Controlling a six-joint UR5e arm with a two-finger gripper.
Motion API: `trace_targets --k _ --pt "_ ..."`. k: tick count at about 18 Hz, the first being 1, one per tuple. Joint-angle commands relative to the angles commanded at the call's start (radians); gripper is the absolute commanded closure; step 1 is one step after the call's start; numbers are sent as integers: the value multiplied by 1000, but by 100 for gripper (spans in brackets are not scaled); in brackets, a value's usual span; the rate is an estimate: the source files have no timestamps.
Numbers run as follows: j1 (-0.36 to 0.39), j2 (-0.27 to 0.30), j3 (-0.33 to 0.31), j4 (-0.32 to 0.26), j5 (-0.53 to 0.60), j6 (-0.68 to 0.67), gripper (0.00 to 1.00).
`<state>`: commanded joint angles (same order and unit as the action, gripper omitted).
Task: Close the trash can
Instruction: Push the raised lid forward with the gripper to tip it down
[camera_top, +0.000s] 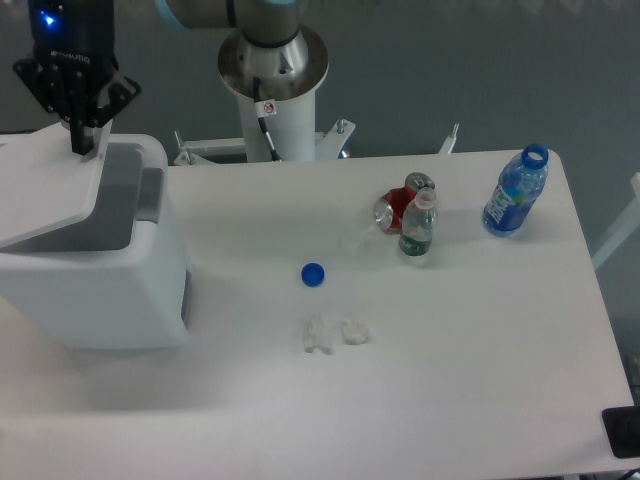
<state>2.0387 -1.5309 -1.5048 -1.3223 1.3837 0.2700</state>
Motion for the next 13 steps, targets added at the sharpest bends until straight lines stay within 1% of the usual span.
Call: trace_targets --k 9,13 --pt "3 -18 0 2 0 3 100" --pt "23 -25 0 2 -2 6 100"
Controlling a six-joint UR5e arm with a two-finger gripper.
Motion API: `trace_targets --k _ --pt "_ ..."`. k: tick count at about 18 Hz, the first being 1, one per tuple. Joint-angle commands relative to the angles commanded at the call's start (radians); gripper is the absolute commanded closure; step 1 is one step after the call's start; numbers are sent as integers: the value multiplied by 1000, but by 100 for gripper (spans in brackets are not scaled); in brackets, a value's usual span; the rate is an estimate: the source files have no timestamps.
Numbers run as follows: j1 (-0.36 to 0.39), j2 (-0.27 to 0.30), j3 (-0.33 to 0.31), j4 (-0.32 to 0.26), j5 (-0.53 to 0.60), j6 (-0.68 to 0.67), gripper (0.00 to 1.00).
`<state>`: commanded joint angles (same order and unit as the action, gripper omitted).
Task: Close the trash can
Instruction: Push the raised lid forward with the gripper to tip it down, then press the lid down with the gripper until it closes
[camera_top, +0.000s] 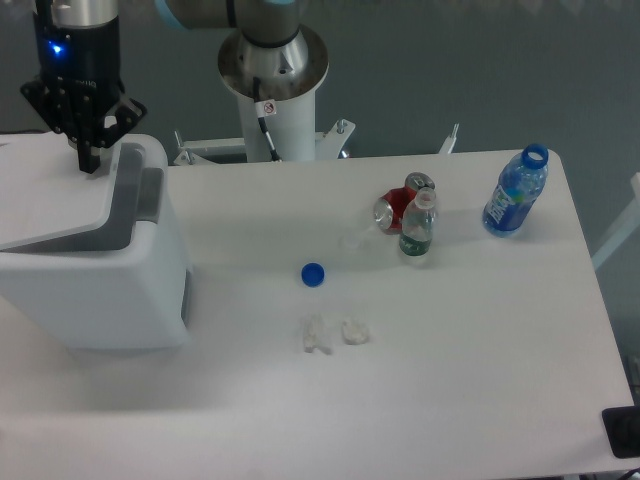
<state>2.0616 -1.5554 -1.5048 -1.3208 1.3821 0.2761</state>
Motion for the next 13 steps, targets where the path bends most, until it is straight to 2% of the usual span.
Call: trace_targets --k 13 --pt "12 -14 -28 8 2 2 100"
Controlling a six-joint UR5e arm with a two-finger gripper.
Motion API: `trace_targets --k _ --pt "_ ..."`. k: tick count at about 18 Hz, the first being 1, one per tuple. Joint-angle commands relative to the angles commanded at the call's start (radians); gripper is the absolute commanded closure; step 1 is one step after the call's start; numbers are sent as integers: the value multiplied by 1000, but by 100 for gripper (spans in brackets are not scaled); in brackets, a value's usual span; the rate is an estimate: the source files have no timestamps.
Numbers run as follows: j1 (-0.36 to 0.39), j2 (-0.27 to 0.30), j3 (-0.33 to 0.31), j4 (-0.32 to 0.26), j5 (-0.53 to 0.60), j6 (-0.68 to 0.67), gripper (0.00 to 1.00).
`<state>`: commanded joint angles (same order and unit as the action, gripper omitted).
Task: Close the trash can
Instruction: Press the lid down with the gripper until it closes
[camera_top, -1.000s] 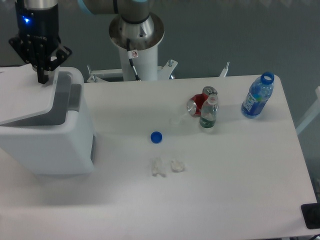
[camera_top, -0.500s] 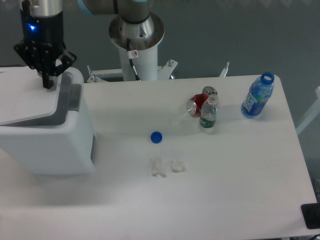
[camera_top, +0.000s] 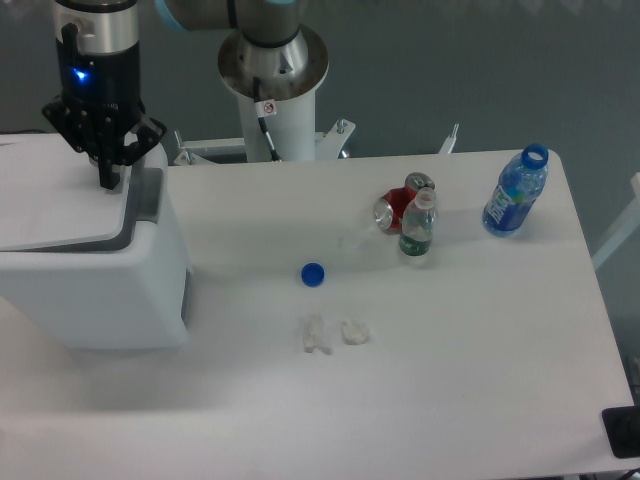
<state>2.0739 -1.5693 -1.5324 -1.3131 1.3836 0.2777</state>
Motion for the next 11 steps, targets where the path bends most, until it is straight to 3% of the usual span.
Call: trace_targets --k 11 --pt "0 -14 -8 0 0 0 100"
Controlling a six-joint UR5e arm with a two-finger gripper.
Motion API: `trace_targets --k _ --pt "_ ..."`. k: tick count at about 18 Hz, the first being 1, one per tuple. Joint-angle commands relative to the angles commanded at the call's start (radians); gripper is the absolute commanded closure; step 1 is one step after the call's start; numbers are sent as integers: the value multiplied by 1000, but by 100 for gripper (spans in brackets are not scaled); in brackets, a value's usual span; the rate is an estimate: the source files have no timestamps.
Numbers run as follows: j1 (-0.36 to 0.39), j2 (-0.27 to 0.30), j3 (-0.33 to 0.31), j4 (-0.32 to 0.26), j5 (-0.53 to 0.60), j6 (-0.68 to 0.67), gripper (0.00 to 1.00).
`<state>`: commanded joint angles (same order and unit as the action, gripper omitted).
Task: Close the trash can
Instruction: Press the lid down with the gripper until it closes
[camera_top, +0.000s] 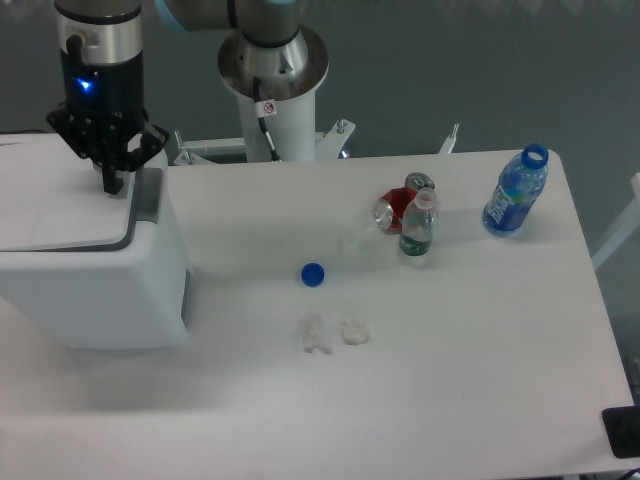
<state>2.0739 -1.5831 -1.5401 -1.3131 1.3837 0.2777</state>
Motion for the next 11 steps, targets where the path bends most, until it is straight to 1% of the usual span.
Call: trace_targets --k 11 --pt "0 -6 -14 2 0 0 100"
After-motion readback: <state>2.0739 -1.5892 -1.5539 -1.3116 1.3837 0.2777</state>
